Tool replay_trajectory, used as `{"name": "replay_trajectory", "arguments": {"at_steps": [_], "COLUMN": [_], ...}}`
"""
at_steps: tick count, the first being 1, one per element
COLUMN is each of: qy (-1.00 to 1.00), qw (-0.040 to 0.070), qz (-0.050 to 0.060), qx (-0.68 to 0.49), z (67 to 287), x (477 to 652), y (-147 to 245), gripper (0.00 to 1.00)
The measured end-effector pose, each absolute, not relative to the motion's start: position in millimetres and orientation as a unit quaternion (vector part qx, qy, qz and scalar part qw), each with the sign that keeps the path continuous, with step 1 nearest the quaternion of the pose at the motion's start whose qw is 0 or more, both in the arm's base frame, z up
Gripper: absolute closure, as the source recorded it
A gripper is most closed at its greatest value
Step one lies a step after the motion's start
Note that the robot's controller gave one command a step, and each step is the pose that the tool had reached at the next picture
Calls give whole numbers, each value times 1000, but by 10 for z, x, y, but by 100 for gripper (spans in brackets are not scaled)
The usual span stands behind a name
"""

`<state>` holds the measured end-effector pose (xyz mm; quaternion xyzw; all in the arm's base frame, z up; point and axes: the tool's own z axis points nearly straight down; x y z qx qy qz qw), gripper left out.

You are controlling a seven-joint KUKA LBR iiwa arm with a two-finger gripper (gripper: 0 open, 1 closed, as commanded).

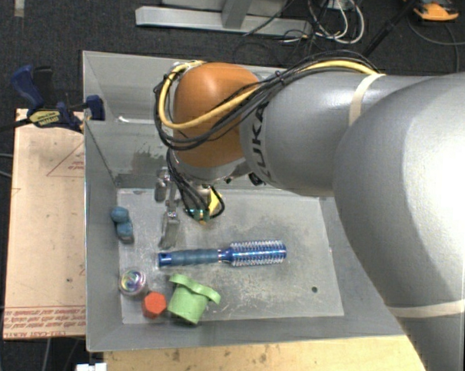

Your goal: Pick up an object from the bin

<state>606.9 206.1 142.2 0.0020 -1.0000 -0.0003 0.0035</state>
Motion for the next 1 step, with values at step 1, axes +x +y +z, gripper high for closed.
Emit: {"name": "replay_trajectory", "arguments": {"at_steps": [1], "qy": [-1000], "qw": [6], "qz": [2], "qx": [11], "z": [650], "x": [5413], "y": [1325], "gripper": [0]}}
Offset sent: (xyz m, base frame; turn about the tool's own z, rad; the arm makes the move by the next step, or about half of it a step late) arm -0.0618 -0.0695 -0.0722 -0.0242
